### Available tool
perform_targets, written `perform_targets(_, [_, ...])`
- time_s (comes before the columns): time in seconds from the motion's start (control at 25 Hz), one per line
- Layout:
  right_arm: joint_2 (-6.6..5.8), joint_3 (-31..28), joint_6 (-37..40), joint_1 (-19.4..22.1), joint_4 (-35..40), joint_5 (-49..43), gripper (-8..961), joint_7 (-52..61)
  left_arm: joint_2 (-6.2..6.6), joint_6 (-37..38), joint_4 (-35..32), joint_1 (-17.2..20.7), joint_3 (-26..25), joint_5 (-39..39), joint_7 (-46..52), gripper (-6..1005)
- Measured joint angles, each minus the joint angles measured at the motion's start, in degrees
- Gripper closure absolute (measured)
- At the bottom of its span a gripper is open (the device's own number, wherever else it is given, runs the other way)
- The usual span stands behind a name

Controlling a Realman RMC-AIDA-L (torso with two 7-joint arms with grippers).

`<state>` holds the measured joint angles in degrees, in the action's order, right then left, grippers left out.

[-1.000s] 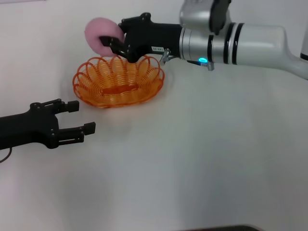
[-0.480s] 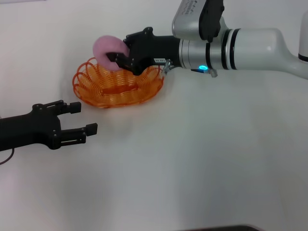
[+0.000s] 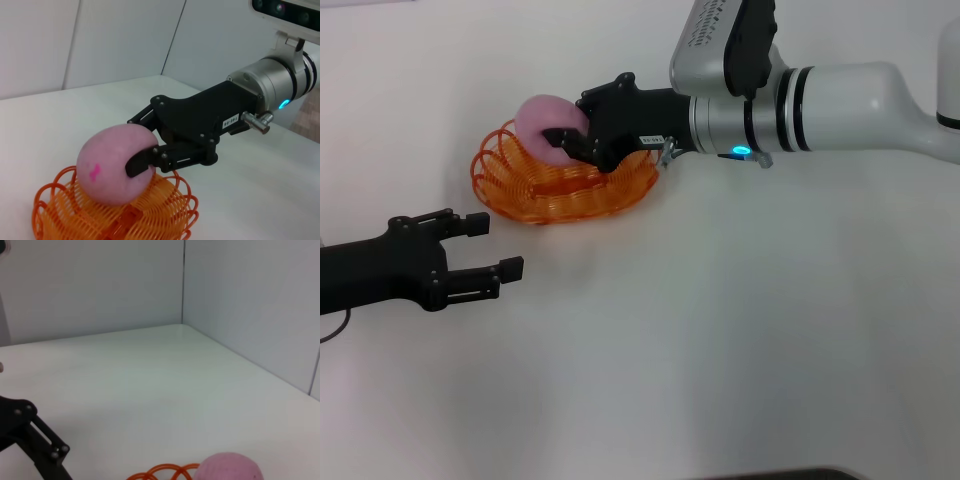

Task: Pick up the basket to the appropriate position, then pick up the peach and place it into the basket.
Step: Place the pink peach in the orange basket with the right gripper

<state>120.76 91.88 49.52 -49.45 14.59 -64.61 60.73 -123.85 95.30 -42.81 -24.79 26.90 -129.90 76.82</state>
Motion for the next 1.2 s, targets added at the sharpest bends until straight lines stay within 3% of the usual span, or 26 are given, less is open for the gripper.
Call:
perform_targets(0.8, [0.37,0.84,0.24,0.50,0.68,0.13,631,-1.72,-0.07,-0.02,0.70,0.13,0.09,-0.34,0.09,174])
perform_targets(0.92, [0.37,0.84,0.22,0.50,0.73,0.39,426,-1.94,-0.07,-0.06,0.72,0.11,0.09,-0.35,0.09,174])
perform_targets(1.2, [0.47,0.84,0.29,0.49,0.79,0.39,275,-2.11,-0.07,-0.30,0.72,0.09,0.09,-0.42,0.09,175])
